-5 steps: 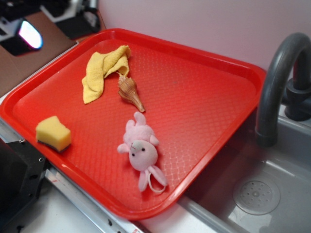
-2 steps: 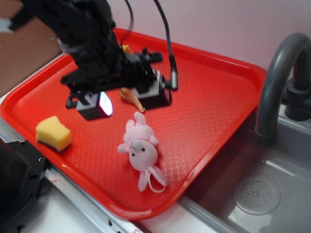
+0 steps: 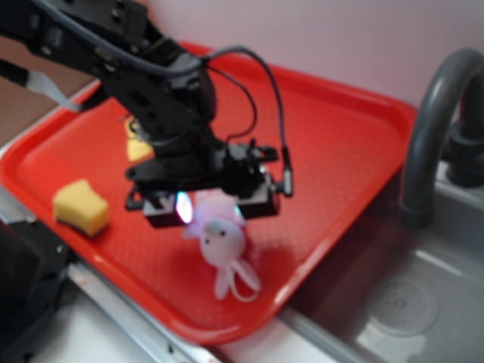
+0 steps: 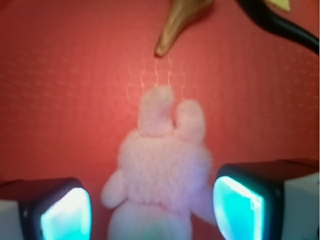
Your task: Grab the pink bunny.
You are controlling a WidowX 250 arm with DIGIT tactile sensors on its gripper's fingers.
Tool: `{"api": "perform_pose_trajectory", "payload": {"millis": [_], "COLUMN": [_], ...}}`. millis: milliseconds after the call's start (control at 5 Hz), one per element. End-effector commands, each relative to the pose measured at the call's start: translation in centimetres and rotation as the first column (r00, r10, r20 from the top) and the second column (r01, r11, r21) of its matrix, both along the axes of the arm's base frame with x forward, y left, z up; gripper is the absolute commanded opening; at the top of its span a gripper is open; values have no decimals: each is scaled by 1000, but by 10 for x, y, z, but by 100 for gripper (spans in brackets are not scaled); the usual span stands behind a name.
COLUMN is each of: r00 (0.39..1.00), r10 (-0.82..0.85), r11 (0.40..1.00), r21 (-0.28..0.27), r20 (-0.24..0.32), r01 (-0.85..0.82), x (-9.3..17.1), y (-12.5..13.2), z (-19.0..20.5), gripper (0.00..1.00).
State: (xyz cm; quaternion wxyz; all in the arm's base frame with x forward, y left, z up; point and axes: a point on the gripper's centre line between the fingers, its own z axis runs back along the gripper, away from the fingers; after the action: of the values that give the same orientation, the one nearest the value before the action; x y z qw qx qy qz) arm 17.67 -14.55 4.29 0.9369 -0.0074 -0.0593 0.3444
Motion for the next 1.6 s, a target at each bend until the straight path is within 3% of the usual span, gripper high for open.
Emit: {"api": "perform_pose_trajectory", "payload": {"millis": [0,200,400,600,800,1000,1200,1400], "r00": [998,996,996,997,977,888,844,847], "r10": [-13,-40,-29,-54,-197,-423,-488,-466], "r11": [990,987,988,978,944,862,839,859], "r21": [-144,-160,-156,-205,-251,-223,-147,-102], "r20": [-55,-74,-85,-61,82,180,221,255], "r01": [5,28,16,41,212,456,524,502], "x": [5,3,1,6,18,23,14,8], "y": [1,0,2,12,33,66,90,108], "z": [-25,-33,-25,5,56,107,160,210], "gripper": [100,0,0,0,0,0,0,0]}}
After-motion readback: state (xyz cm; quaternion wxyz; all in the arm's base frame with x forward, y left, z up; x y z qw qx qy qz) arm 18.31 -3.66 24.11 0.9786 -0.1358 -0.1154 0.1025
